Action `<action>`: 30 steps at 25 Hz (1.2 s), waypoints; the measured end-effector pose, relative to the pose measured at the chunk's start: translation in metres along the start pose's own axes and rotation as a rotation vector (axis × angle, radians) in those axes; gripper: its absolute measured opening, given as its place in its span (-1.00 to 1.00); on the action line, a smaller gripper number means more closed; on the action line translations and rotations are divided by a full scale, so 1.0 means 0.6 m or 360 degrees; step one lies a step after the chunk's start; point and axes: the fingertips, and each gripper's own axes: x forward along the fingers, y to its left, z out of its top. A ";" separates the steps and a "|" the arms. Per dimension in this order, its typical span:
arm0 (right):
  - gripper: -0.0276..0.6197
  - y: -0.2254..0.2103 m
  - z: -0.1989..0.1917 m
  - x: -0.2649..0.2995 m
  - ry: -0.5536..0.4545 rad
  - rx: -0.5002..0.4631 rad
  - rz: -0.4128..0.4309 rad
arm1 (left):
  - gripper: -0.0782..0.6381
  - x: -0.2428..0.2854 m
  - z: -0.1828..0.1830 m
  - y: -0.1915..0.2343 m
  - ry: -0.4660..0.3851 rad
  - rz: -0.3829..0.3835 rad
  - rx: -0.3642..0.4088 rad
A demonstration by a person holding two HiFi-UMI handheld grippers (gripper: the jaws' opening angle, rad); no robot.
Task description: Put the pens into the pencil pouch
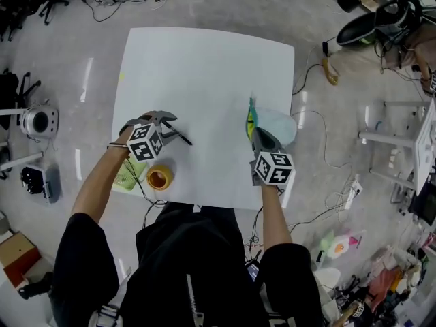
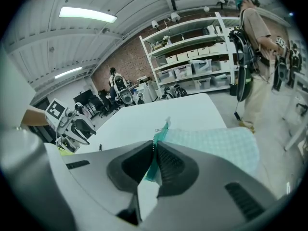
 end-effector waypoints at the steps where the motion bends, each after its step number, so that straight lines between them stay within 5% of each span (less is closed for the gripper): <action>1: -0.81 0.002 -0.001 -0.001 -0.0001 0.0003 -0.0002 | -0.28 -0.003 -0.011 -0.001 0.0015 0.0000 -0.0005; 8: -0.81 0.002 -0.007 -0.003 0.0013 0.0007 -0.0006 | -0.28 0.006 -0.080 0.006 0.0148 -0.0025 -0.0032; 21: -0.81 0.002 -0.007 -0.007 0.0008 0.0046 -0.0042 | -0.29 0.052 -0.135 -0.007 0.0385 -0.0132 0.0370; 30: -0.81 0.006 -0.012 0.012 0.0026 0.0063 -0.0045 | -0.35 0.068 -0.169 0.007 0.0460 -0.0232 0.0327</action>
